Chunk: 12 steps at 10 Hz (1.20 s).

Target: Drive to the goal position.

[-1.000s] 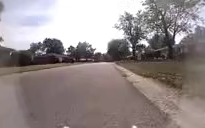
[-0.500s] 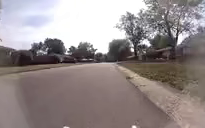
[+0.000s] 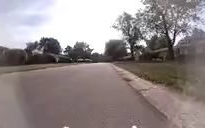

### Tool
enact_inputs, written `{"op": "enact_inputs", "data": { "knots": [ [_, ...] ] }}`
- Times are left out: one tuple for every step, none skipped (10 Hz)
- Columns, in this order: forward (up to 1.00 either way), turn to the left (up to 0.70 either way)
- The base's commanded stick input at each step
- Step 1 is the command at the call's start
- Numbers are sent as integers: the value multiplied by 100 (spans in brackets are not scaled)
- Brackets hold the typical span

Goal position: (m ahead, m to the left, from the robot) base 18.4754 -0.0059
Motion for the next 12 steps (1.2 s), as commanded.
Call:
{"op": "enact_inputs", "data": {
  "knots": [
    [69, 3],
    [69, 3],
    [69, 3],
    [69, 3],
    [69, 3],
    [69, 3],
    [69, 3],
    [69, 3],
    [69, 3],
    [69, 3],
    [69, 3],
    [69, 3]
  ]
}}
